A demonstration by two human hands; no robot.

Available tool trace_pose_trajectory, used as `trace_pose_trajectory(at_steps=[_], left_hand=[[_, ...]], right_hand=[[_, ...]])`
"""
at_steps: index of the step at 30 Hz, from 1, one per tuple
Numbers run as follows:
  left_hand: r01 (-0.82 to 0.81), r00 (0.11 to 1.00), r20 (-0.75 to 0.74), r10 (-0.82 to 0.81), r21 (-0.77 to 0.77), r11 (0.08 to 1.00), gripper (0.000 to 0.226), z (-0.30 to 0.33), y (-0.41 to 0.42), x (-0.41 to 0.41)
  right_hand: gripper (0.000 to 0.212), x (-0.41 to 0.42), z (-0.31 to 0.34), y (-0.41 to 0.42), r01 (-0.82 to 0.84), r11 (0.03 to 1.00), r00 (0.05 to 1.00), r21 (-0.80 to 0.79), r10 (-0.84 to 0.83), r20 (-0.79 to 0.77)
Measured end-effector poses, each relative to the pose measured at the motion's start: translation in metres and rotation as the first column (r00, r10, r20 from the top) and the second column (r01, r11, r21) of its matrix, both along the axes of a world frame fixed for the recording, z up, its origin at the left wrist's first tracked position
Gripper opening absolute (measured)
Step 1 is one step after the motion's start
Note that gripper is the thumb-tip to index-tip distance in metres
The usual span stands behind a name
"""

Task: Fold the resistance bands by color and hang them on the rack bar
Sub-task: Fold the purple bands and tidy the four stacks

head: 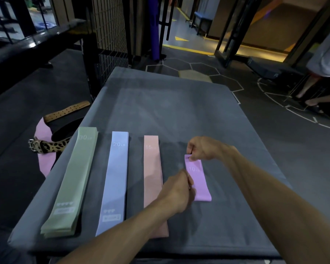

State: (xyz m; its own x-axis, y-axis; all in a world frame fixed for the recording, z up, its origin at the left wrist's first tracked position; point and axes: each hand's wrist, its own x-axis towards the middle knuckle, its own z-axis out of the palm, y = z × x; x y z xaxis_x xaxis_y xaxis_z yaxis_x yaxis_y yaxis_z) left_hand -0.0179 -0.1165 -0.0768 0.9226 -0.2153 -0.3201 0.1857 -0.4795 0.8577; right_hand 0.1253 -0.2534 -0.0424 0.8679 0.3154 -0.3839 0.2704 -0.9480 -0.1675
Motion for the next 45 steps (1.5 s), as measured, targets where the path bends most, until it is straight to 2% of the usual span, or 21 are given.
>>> trace_pose_trajectory(at_steps=[5, 8, 10, 12, 14, 16, 17, 22, 26, 28, 31, 35, 36, 39, 42, 45], left_hand=[[0.084, 0.995, 0.038, -0.091, 0.149, 0.985, 0.015, 0.005, 0.002, 0.001], [0.143, 0.982, 0.071, -0.173, 0.313, 0.939, 0.022, 0.017, 0.01, 0.008], [0.122, 0.967, 0.164, -0.197, 0.381, 0.917, 0.026, 0.028, 0.017, 0.011], [0.056, 0.923, 0.3, -0.24, 0.513, 0.857, 0.035, 0.037, 0.021, 0.012], [-0.05, 0.836, 0.439, -0.328, 0.658, 0.752, 0.038, 0.042, 0.023, 0.013], [-0.126, 0.755, 0.51, -0.412, 0.729, 0.673, 0.032, 0.043, 0.021, 0.012], [-0.13, 0.731, 0.515, -0.448, 0.749, 0.65, 0.031, 0.042, 0.02, 0.01], [-0.117, 0.605, 0.533, -0.591, 0.794, 0.597, 0.037, 0.025, 0.01, -0.001], [-0.121, 0.599, 0.555, -0.578, 0.776, 0.619, 0.033, 0.017, 0.009, -0.002], [-0.131, 0.6, 0.557, -0.574, 0.776, 0.616, 0.038, 0.014, 0.012, 0.0], [-0.086, 0.627, 0.568, -0.532, 0.73, 0.678, 0.045, 0.014, 0.016, 0.002], [-0.037, 0.787, 0.523, -0.327, 0.569, 0.822, 0.031, 0.02, 0.018, 0.004], [-0.015, 0.83, 0.485, -0.274, 0.511, 0.859, 0.028, 0.02, 0.018, 0.004], [0.037, 0.927, 0.337, -0.164, 0.354, 0.934, 0.018, 0.019, 0.011, -0.001], [0.023, 0.966, 0.245, -0.086, 0.25, 0.968, 0.017, 0.015, 0.0, -0.003], [-0.031, 0.983, 0.183, -0.004, 0.19, 0.981, 0.014, 0.011, -0.006, 0.001]], right_hand=[[0.026, 0.003, 0.001, -0.01, 0.059, 0.998, 0.994, 0.011, -0.057, -0.09], [0.019, 0.0, 0.008, -0.029, 0.161, 0.98, 0.978, 0.115, -0.143, -0.155], [0.007, -0.011, 0.013, -0.043, 0.258, 0.933, 0.963, 0.25, -0.227, -0.145], [0.002, -0.029, 0.012, -0.056, 0.366, 0.781, 0.93, 0.506, -0.327, -0.167], [0.011, -0.051, 0.004, -0.068, 0.371, 0.549, 0.914, 0.749, -0.358, -0.191], [0.017, -0.071, -0.009, -0.082, 0.316, 0.386, 0.912, 0.867, -0.375, -0.165], [0.018, -0.08, -0.018, -0.088, 0.301, 0.347, 0.908, 0.888, -0.389, -0.156], [0.014, -0.109, -0.048, -0.104, 0.297, 0.345, 0.893, 0.89, -0.431, -0.13], [0.015, -0.11, -0.049, -0.114, 0.295, 0.33, 0.897, 0.897, -0.418, -0.141], [0.016, -0.11, -0.051, -0.116, 0.308, 0.32, 0.895, 0.896, -0.416, -0.159], [0.013, -0.109, -0.053, -0.117, 0.321, 0.327, 0.896, 0.889, -0.41, -0.172], [0.009, -0.1, -0.041, -0.122, 0.339, 0.336, 0.894, 0.879, -0.406, -0.189], [0.008, -0.097, -0.035, -0.122, 0.332, 0.372, 0.9, 0.867, -0.401, -0.173], [0.009, -0.074, -0.017, -0.115, 0.288, 0.635, 0.931, 0.717, -0.36, -0.055], [0.012, -0.041, 0.005, -0.093, 0.161, 0.895, 0.977, 0.416, -0.204, 0.059], [0.012, -0.012, 0.023, -0.058, 0.016, 0.984, 0.997, 0.177, -0.029, 0.072]])
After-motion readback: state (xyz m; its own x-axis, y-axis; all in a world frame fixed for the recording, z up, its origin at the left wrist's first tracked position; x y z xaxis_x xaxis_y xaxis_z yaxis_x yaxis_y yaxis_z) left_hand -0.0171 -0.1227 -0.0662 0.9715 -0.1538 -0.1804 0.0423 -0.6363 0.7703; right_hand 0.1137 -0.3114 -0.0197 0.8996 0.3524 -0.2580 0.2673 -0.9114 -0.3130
